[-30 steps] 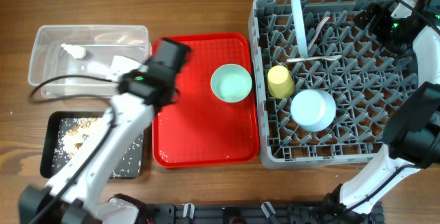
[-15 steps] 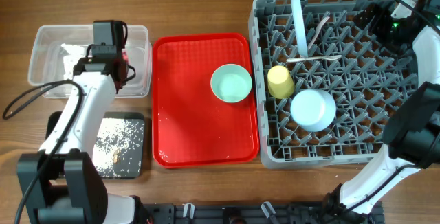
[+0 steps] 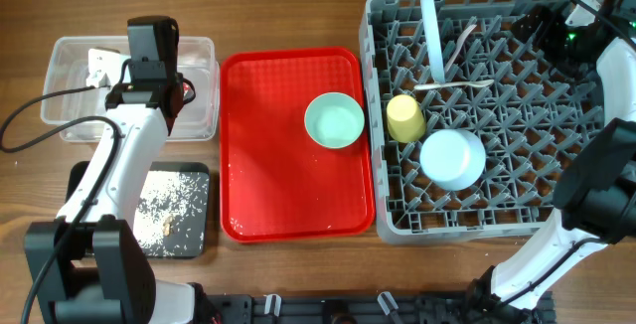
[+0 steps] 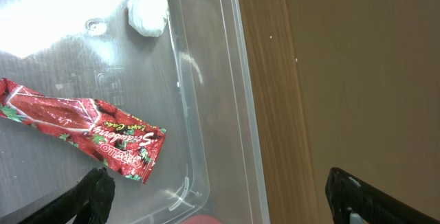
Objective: Sort waste into correct bins and load items into the dishwasher rack
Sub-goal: 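Carry the wrapper to the clear bin and release it, then reach the right gripper over the red tray to the green bowl and grasp it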
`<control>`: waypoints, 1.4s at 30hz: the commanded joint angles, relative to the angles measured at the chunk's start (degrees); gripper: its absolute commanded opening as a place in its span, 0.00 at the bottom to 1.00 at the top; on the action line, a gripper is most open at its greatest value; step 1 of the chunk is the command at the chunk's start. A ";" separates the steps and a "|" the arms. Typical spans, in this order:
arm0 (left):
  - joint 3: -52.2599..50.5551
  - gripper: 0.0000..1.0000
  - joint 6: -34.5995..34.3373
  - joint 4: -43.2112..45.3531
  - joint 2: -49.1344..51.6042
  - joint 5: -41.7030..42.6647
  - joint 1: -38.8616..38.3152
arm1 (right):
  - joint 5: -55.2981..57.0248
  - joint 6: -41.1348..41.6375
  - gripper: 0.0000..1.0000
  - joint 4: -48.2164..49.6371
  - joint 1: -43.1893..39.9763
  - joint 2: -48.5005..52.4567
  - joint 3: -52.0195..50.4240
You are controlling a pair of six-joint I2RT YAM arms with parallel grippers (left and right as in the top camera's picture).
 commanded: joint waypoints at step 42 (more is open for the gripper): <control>-0.04 1.00 1.49 -0.31 -0.15 -1.20 0.37 | -21.03 17.73 1.00 -3.91 10.56 -16.17 0.44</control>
